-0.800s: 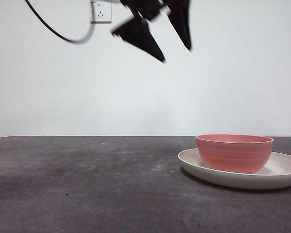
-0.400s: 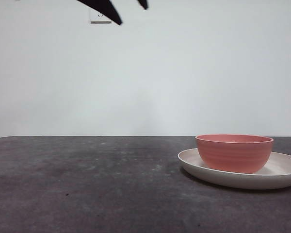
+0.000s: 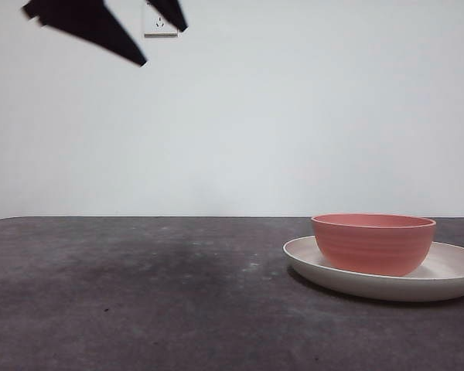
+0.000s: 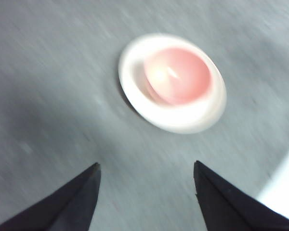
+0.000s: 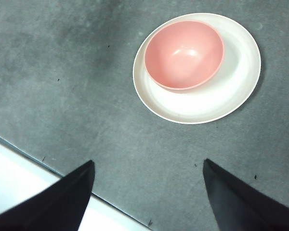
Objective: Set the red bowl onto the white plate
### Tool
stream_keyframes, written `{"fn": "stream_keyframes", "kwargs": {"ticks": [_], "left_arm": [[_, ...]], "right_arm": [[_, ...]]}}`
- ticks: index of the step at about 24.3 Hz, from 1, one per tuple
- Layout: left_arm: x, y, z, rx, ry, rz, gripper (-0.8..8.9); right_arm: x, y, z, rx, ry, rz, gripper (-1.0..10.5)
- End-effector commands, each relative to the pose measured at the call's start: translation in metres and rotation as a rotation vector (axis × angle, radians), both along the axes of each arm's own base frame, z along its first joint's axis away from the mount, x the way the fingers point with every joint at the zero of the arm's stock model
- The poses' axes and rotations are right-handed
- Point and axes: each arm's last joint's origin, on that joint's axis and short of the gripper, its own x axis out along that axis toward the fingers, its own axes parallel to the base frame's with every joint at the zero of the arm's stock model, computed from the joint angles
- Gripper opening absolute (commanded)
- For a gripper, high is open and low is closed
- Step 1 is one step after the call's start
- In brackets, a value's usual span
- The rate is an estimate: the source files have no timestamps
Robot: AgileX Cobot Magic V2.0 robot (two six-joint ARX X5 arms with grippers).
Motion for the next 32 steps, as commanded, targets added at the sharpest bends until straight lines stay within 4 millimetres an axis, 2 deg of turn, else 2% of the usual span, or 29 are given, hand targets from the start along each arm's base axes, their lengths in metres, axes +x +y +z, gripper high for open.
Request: {"fn": "stream_keyframes", "kwargs": {"ticks": [1,4,8,21,26,32], "left_arm": [[-0.009,0.004,-0.013,-0.026,0.009,-0.05,3.12],[-0.02,0.01,-0.02,-0.055,0.03,-0.093,3.12],[-0.027,0.014,-0.016,-0.084,0.023,-0.126,3.12],[-0.029,0.015,-0.013,-0.102,0.019,-0.141,3.12],[-0.029,0.015,-0.013,-0.104,0.02,-0.145,3.12],[-0.03,0.015,-0.014,-0.1,0.027,-0.144,3.12]], "right_arm": [[0.0,0.0,0.006,0.006,-0.022,0.001,3.6],[0.0,0.0,0.006,0.007,-0.022,0.002,3.6],[0.0,0.0,0.005,0.008,-0.02,0.0,3.6],[0.004,0.001,0.004,0.042,-0.005,-0.052,3.6],[0.024,0.0,-0.003,0.01,-0.003,-0.201,3.6],[0.068,-0.003,-0.023,-0.014,0.049,-0.292,3.6]]}}
